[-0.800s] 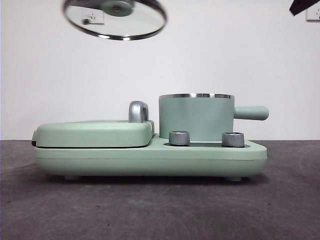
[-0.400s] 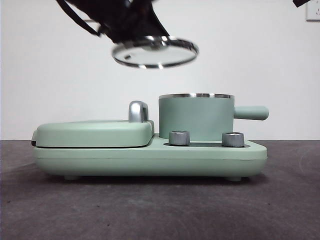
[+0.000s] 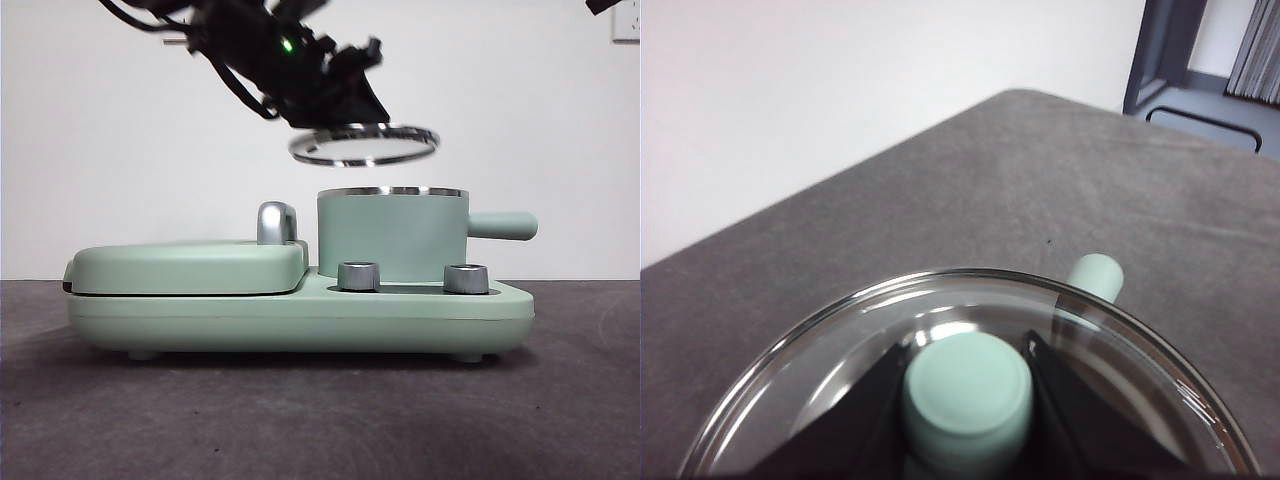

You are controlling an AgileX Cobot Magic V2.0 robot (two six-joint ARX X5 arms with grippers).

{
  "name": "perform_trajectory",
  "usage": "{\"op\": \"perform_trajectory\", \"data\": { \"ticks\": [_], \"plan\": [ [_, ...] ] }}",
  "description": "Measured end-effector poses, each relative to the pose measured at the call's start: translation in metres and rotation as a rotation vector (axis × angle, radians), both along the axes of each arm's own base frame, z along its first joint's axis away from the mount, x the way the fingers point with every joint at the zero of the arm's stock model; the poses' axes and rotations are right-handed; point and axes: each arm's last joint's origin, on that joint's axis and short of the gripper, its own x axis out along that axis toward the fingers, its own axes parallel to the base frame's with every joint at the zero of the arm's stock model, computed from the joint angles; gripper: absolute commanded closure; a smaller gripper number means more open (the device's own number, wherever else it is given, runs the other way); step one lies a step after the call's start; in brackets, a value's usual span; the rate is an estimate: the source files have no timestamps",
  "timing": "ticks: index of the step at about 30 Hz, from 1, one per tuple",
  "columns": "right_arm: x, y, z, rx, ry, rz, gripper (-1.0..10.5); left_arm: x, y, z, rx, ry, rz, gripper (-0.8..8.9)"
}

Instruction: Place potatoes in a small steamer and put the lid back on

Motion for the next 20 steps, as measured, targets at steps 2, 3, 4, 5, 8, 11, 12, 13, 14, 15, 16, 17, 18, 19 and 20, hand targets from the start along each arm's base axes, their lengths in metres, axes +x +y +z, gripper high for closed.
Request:
{"op": "perform_trajectory", "data": {
  "ticks": [2, 3, 4, 5, 8, 11, 12, 13, 14, 15, 16, 17, 18, 19, 20],
  "plan": [
    [0.0, 0.0, 0.0, 0.0, 0.0, 0.0, 6.0, 0.006, -0.005, -0.007, -0.001, -0.01, -0.003, 7.99],
    [0.0, 0.0, 0.0, 0.0, 0.0, 0.0, 6.0, 0.007, -0.007, -0.011, -0.001, -0.015, -0.005, 7.99],
    [0.0, 0.0, 0.0, 0.0, 0.0, 0.0, 6.0, 0.008, -0.008, -0.013, -0.001, -0.017, -0.006, 7.99],
    [0.0, 0.0, 0.0, 0.0, 0.0, 0.0, 6.0, 0.01, -0.009, -0.016, -0.005, -0.024, -0.007, 7.99],
    [0.0, 0.0, 0.0, 0.0, 0.0, 0.0, 6.0, 0.01, -0.012, -0.016, -0.009, -0.044, -0.014, 7.99],
    [0.0, 0.0, 0.0, 0.0, 0.0, 0.0, 6.0, 0.008, -0.015, -0.016, 0.003, -0.064, -0.025, 7.99],
    [0.0, 0.0, 0.0, 0.0, 0.0, 0.0, 6.0, 0.008, -0.015, -0.015, 0.007, -0.069, -0.028, 7.99],
    [0.0, 0.0, 0.0, 0.0, 0.0, 0.0, 6.0, 0.007, -0.016, -0.015, 0.012, -0.075, -0.032, 7.99],
    [0.0, 0.0, 0.0, 0.0, 0.0, 0.0, 6.0, 0.007, -0.016, -0.015, 0.017, -0.081, -0.035, 7.99],
    [0.0, 0.0, 0.0, 0.0, 0.0, 0.0, 6.0, 0.007, -0.017, -0.015, 0.02, -0.086, -0.037, 7.99],
    [0.0, 0.0, 0.0, 0.0, 0.0, 0.0, 6.0, 0.007, -0.017, -0.016, 0.022, -0.088, -0.038, 7.99],
    [0.0, 0.0, 0.0, 0.0, 0.0, 0.0, 6.0, 0.007, -0.017, -0.016, 0.025, -0.089, -0.039, 7.99],
    [0.0, 0.0, 0.0, 0.0, 0.0, 0.0, 6.0, 0.008, -0.018, -0.017, 0.026, -0.095, -0.039, 7.99],
    [0.0, 0.0, 0.0, 0.0, 0.0, 0.0, 6.0, 0.008, -0.018, -0.018, 0.027, -0.095, -0.04, 7.99],
    [0.0, 0.0, 0.0, 0.0, 0.0, 0.0, 6.0, 0.009, -0.018, -0.02, 0.029, -0.092, -0.041, 7.99]
  ]
}}
